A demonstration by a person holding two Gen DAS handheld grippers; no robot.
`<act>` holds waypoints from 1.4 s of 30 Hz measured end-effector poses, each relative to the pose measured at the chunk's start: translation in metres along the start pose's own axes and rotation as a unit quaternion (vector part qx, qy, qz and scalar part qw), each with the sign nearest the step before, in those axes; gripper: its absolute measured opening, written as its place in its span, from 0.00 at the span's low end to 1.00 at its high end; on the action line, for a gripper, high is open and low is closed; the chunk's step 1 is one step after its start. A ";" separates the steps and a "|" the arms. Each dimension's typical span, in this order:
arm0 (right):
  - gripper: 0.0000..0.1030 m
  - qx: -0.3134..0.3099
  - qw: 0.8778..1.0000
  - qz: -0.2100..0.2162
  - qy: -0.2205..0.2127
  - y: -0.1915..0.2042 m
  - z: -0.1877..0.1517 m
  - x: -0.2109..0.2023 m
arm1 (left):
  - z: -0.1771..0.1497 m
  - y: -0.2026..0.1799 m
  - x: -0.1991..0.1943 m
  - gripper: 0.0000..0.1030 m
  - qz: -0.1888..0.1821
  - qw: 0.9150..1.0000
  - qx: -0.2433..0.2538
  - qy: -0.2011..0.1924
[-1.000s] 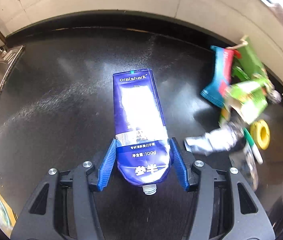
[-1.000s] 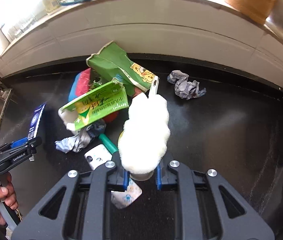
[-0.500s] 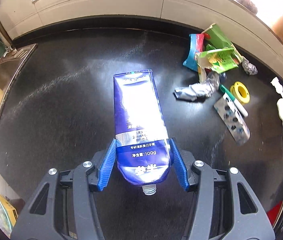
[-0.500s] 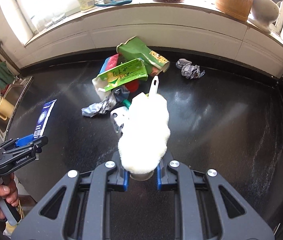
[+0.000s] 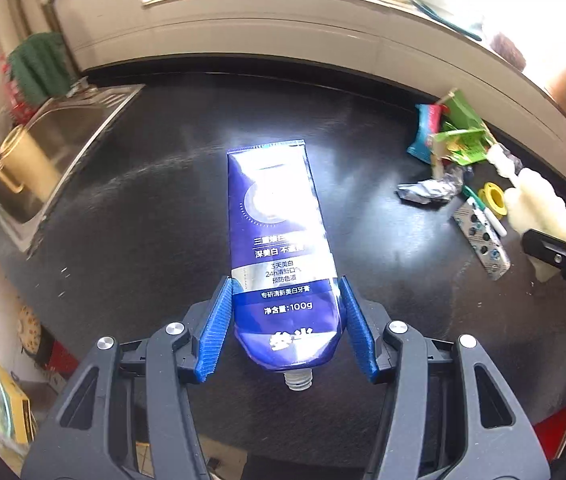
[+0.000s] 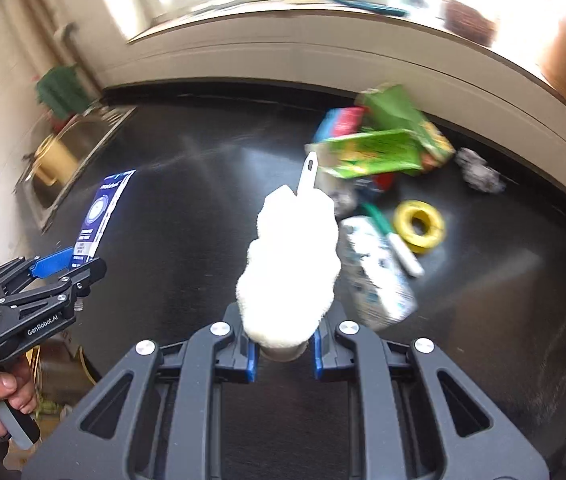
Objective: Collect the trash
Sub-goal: 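Carry tube and foam over the bin and open both tools to drop them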
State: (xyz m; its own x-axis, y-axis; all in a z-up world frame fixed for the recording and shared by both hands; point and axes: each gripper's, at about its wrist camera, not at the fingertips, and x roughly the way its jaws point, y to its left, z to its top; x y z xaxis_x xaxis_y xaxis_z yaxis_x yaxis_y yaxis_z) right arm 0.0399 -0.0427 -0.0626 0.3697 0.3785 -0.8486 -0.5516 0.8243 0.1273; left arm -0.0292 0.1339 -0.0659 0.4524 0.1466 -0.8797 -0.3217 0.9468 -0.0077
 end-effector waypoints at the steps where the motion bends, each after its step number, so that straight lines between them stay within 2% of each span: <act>1: 0.19 -0.015 1.000 0.012 0.003 0.014 0.003 0.004 | -0.005 0.009 -0.005 0.51 0.008 1.000 -0.007 -0.003; 5: 0.19 -0.089 0.993 0.070 0.023 0.082 0.012 0.027 | -0.035 0.058 -0.025 0.51 0.051 0.997 -0.053 -0.008; 8: 0.19 -0.155 0.979 0.122 0.046 0.146 0.012 0.046 | -0.066 0.101 -0.038 0.51 0.083 0.991 -0.109 0.000; 12: 0.19 -0.228 0.952 0.181 0.091 0.222 -0.002 0.072 | -0.110 0.145 -0.049 0.51 0.122 0.978 -0.171 0.013; 16: 0.19 -0.305 0.915 0.225 0.136 0.299 -0.030 0.096 | -0.159 0.187 -0.051 0.51 0.144 0.961 -0.235 0.036; 20: 0.19 -0.368 0.881 0.246 0.166 0.363 -0.057 0.114 | -0.201 0.220 -0.040 0.51 0.148 0.946 -0.284 0.058; 24: 0.19 -0.399 0.860 0.250 0.197 0.412 -0.077 0.140 | -0.229 0.245 -0.018 0.51 0.140 0.939 -0.307 0.072; 33: 0.19 -0.427 0.844 0.218 0.239 0.473 -0.088 0.202 | -0.274 0.287 0.040 0.51 0.107 0.933 -0.333 0.082; 41: 0.20 -0.440 0.838 0.207 0.246 0.488 -0.091 0.213 | -0.283 0.304 0.064 0.52 0.083 0.931 -0.345 0.084; 42: 0.24 -0.440 0.838 0.208 0.246 0.491 -0.091 0.215 | -0.283 0.305 0.065 0.52 0.082 0.932 -0.344 0.084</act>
State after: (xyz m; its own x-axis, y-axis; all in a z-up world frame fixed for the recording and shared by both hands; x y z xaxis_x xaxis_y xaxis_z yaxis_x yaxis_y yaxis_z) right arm -0.2193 0.4052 -0.2291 -0.2255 0.1583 -0.9613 -0.9742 -0.0480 0.2207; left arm -0.3331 0.3511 -0.2604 0.2322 0.1710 -0.9575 -0.8581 0.4996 -0.1188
